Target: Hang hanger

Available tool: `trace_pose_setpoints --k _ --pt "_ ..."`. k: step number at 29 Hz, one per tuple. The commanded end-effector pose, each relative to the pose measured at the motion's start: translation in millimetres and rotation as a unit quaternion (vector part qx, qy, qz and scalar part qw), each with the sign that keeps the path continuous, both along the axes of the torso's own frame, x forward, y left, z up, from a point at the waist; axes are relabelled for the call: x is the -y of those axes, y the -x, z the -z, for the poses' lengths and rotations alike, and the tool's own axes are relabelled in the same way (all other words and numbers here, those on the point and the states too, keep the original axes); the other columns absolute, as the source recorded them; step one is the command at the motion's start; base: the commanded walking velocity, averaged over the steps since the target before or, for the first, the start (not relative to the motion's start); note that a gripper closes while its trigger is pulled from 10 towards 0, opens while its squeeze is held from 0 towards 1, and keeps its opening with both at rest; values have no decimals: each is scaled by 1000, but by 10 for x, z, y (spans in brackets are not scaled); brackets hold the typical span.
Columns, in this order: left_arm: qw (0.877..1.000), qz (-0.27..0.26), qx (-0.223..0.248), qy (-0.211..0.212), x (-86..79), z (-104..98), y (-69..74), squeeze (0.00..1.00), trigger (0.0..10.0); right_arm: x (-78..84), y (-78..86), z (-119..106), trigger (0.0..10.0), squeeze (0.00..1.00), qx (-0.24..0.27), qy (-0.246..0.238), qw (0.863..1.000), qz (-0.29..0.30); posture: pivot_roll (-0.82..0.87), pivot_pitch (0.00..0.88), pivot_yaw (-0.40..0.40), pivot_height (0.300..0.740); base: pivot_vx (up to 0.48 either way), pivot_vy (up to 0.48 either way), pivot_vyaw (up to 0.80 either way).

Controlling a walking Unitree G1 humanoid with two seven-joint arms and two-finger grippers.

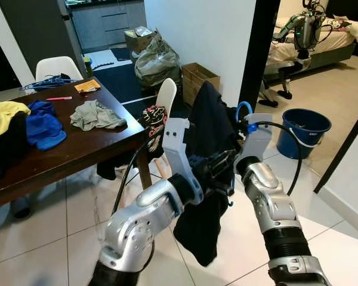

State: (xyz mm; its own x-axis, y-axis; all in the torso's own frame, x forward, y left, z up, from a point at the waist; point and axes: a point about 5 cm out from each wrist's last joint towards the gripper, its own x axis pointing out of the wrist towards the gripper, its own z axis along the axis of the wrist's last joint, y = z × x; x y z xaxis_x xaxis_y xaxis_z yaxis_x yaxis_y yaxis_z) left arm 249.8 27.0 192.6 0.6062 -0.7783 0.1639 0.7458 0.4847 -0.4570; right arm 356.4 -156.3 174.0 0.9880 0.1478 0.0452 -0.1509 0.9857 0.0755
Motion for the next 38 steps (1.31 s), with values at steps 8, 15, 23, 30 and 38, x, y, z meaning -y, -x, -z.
trace_pose_setpoints --k 8,15,23,30,38 --pt "1000 26 -6 14 -264 -9 162 0 10000 43 -1 -24 10000 0 10 9 1000 13 -13 0 58 740 0 0 0" --pt "998 63 16 12 -307 -42 329 0 10000 69 -11 -30 10000 0 9 11 1000 19 -13 0 51 740 0 0 0" --pt "997 27 -25 -72 -338 344 255 0 10000 61 -12 -20 10000 0 9 11 1000 18 -21 0 52 740 0 0 0" --pt "982 -19 -21 -184 -452 594 140 600 10000 36 -4 -29 10000 0 15 4 1000 13 -17 0 72 740 0 0 0" --pt "984 104 26 -144 -524 328 365 1000 10000 4 12 -94 10000 0 36 -7 999 -9 -14 0 78 740 0 0 0"
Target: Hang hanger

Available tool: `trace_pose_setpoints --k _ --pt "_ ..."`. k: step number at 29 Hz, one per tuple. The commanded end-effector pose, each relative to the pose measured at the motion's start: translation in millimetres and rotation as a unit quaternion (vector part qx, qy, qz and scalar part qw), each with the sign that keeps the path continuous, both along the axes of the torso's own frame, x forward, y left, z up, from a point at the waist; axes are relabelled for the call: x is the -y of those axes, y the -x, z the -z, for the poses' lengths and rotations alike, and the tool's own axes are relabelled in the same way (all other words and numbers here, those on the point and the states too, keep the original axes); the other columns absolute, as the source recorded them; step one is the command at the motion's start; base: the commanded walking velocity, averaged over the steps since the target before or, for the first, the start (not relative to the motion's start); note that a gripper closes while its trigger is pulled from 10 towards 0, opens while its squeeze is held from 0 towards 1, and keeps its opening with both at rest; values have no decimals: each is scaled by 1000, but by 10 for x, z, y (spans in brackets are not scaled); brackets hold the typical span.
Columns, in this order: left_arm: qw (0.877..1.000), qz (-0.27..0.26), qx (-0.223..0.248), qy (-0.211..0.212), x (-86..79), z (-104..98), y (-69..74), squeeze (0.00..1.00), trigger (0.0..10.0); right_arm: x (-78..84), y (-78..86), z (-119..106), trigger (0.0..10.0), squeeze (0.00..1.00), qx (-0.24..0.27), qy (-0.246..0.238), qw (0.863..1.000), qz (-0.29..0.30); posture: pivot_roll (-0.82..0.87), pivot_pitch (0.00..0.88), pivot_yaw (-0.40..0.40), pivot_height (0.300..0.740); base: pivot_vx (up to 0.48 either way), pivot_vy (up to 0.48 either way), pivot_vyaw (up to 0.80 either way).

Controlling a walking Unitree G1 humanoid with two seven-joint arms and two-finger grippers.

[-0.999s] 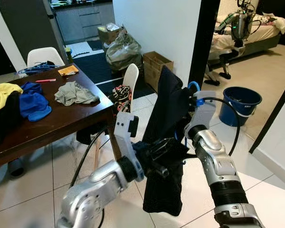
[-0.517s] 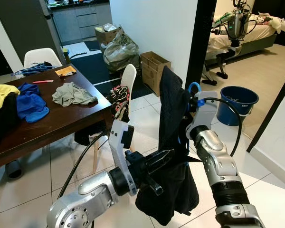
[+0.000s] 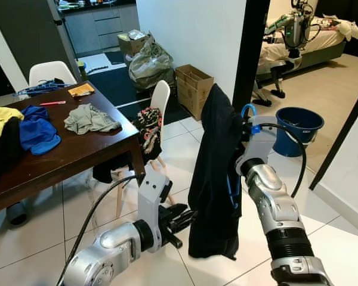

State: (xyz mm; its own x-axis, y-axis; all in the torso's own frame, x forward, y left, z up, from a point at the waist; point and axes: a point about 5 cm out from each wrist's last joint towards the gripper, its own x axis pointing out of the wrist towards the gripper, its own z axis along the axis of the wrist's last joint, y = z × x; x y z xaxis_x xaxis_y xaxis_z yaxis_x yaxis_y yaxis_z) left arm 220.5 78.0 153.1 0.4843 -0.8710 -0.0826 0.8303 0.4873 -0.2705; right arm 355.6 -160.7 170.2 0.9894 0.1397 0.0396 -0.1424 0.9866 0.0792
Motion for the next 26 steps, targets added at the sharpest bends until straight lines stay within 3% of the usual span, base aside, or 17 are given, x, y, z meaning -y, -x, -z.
trace_pose_setpoints --k 1,5,7,8,10,14,17,20,21,22,24,25,26 --pt "998 62 8 22 -29 -129 134 1000 10000 -34 6 -142 10000 0 42 -5 999 -17 -11 0 75 740 0 0 0" --pt "996 75 24 37 -97 -236 151 1000 10000 -32 6 -162 10000 0 49 -1 998 -29 -8 0 71 740 0 0 0" --pt "991 98 69 68 -265 -460 155 1000 10000 -41 1 -190 10000 0 63 9 996 -61 6 0 66 740 0 0 0" --pt "991 98 69 68 -265 -460 155 1000 10000 -41 1 -190 10000 0 63 9 996 -61 6 0 66 740 0 0 0" --pt "987 96 117 57 -431 -632 91 1000 10000 -70 1 -226 10000 0 82 45 991 -96 12 0 77 740 0 0 0" --pt "986 82 135 48 -490 -698 39 1000 10000 -83 14 -239 10000 0 89 62 988 -113 12 0 77 740 0 0 0" --pt "982 40 185 19 -777 -937 -113 1000 10000 -70 157 -187 10000 0 88 109 969 -205 12 0 78 740 0 0 0" --pt "981 38 192 11 -841 -992 -126 1000 10000 -53 189 -172 10000 0 86 118 963 -225 12 0 78 740 0 0 0" --pt "978 52 201 -6 -937 -1094 -129 1000 10000 21 231 -155 10000 0 80 143 955 -248 18 0 80 740 0 0 0" --pt "978 52 201 -6 -937 -1094 -129 1000 10000 21 231 -155 10000 0 80 143 955 -248 18 0 80 740 0 0 0" --pt "972 88 209 -55 -1115 -1245 -122 1000 10000 150 318 -130 10000 0 71 203 932 -292 25 0 87 740 0 0 0" --pt "972 88 209 -55 -1115 -1245 -122 1000 10000 150 318 -130 10000 0 71 203 932 -292 25 0 87 740 0 0 0" --pt "970 102 207 -77 -1185 -1291 -123 1000 10000 189 361 -118 10000 0 65 222 920 -315 25 0 93 740 0 0 0"
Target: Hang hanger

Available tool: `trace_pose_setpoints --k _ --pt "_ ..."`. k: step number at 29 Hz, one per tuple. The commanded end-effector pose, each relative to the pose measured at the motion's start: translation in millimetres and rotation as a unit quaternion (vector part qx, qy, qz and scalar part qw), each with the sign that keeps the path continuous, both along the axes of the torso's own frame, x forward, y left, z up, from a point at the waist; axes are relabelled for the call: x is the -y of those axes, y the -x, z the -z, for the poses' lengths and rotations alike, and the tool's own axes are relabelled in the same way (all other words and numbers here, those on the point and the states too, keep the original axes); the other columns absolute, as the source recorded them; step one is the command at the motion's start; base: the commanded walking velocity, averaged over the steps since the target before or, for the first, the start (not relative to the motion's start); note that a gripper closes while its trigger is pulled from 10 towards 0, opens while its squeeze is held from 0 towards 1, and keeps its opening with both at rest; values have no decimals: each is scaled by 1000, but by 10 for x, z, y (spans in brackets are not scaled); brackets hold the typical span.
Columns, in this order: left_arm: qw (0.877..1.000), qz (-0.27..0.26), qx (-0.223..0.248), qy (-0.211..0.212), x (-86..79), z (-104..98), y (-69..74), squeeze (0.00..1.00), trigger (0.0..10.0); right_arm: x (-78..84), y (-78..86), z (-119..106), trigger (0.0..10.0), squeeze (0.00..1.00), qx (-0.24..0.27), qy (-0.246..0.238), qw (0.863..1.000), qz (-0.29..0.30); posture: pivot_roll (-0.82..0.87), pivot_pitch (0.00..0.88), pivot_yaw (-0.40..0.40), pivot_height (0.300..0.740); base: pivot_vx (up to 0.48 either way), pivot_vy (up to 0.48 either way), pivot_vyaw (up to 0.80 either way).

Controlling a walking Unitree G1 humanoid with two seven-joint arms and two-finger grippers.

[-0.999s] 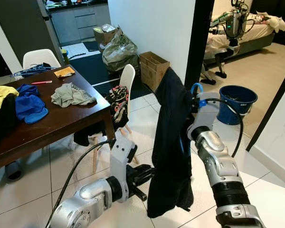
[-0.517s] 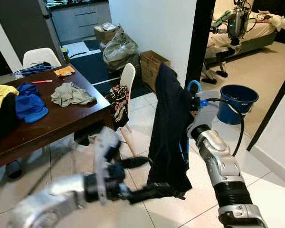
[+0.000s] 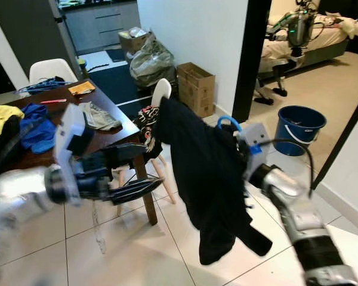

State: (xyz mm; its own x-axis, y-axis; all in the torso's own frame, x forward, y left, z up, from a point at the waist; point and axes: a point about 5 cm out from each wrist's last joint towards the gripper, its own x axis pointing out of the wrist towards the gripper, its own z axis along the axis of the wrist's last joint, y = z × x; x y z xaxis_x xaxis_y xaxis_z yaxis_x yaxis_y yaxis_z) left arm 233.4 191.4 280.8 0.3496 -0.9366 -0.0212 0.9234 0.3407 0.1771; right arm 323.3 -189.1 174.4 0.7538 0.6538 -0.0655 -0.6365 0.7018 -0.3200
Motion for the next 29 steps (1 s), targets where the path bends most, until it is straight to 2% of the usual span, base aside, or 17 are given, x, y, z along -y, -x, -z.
trace_pose_setpoints --k 1,3,4,5,6,7,11,12,14,25,29 --pt "999 25 -12 -43 -103 -28 7 1000 10000 -79 82 -65 10000 0 20 36 997 -66 27 0 94 740 0 0 0" --pt "999 25 -12 -43 -103 -28 7 1000 10000 -79 82 -65 10000 0 20 36 997 -66 27 0 94 740 0 0 0" --pt "997 35 -14 -72 -147 -45 -9 1000 10000 -80 130 -59 10000 0 17 60 994 -92 26 0 98 740 0 0 0" --pt "993 43 -19 -105 -200 -56 -36 478 10000 -114 187 -58 10000 0 15 81 989 -123 25 0 109 740 0 0 0" --pt "993 43 -19 -105 -200 -56 -36 478 10000 -114 187 -58 10000 0 15 81 989 -123 25 0 109 740 0 0 0" --pt "989 54 -32 -135 -252 -65 -66 0 10000 -172 246 -59 10000 0 16 100 983 -153 24 0 114 740 0 0 0" --pt "982 69 -50 -167 -309 -67 -104 0 10000 -271 309 -58 10000 0 20 116 976 -185 25 0 118 740 0 0 0" --pt "977 68 -58 -191 -337 -10 -203 0 10000 -428 365 -53 10000 0 23 111 969 -221 24 0 126 740 0 0 0" --pt "974 67 -61 -207 -349 46 -264 0 10000 -543 417 -54 10000 0 23 104 963 -248 23 0 128 740 0 0 0" --pt "971 89 -76 -207 -304 170 -380 0 10000 -705 582 -112 10000 0 20 82 947 -310 12 0 131 740 0 0 0" --pt "968 93 -88 -217 -300 282 -413 0 10000 -722 577 -168 10000 0 28 77 947 -311 10 0 130 740 0 0 0"
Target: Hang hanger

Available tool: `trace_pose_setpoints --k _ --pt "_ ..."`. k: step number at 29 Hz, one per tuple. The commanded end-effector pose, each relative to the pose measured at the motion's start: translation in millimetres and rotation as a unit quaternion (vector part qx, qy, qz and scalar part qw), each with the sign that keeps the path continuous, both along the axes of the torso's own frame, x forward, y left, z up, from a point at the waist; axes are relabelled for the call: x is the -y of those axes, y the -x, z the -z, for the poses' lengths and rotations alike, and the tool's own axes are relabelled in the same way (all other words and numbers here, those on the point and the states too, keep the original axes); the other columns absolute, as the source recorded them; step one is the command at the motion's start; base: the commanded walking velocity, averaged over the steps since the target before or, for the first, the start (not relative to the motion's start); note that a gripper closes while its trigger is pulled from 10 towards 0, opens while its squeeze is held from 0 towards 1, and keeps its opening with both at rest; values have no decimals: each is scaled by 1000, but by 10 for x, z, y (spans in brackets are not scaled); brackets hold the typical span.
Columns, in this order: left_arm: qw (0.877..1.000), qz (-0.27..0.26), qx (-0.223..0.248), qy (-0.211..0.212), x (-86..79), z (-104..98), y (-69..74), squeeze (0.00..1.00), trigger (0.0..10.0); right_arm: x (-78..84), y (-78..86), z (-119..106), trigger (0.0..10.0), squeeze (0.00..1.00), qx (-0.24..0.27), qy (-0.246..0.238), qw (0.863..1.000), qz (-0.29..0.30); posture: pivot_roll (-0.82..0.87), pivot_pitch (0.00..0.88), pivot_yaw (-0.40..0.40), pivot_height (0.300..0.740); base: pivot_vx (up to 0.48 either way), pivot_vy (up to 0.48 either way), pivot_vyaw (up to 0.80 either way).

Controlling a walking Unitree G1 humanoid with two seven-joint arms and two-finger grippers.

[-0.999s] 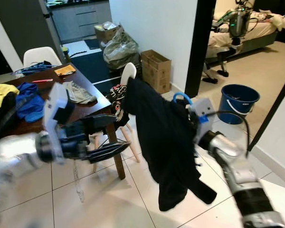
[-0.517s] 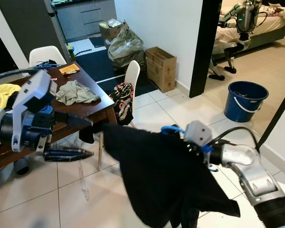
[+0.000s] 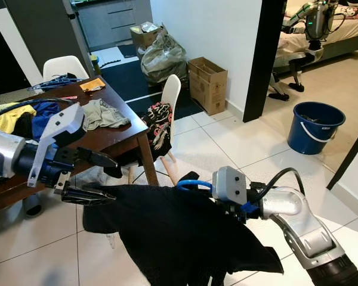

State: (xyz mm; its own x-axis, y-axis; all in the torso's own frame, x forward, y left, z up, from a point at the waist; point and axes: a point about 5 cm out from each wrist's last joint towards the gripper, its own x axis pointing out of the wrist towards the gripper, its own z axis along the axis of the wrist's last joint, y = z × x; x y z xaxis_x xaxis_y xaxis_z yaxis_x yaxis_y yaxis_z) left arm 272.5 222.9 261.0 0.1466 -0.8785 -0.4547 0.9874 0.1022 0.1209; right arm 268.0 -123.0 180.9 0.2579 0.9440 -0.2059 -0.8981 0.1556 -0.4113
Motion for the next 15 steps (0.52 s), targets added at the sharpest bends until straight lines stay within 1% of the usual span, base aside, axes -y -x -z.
trace_pose_setpoints --k 1,6,8,12,15 --pt "1000 3 -11 -7 14 84 -22 0 10000 -62 24 -103 10000 0 15 -16 1000 -17 10 0 130 740 0 0 0" --pt "1000 -2 -17 -23 0 180 -39 0 10000 -74 23 -133 10000 0 17 -18 999 -19 12 0 131 740 0 0 0" --pt "999 -7 -14 -36 5 241 -47 0 10000 -73 33 -144 10000 0 16 -20 999 -21 9 0 125 740 0 0 0" --pt "999 -6 -9 -43 36 311 -64 0 10000 -79 58 -169 10000 0 12 -24 999 -26 -1 0 123 740 0 0 0" --pt "999 -2 0 -45 55 316 -76 0 10000 -83 70 -179 10000 0 11 -24 999 -29 -3 0 127 740 0 0 0"
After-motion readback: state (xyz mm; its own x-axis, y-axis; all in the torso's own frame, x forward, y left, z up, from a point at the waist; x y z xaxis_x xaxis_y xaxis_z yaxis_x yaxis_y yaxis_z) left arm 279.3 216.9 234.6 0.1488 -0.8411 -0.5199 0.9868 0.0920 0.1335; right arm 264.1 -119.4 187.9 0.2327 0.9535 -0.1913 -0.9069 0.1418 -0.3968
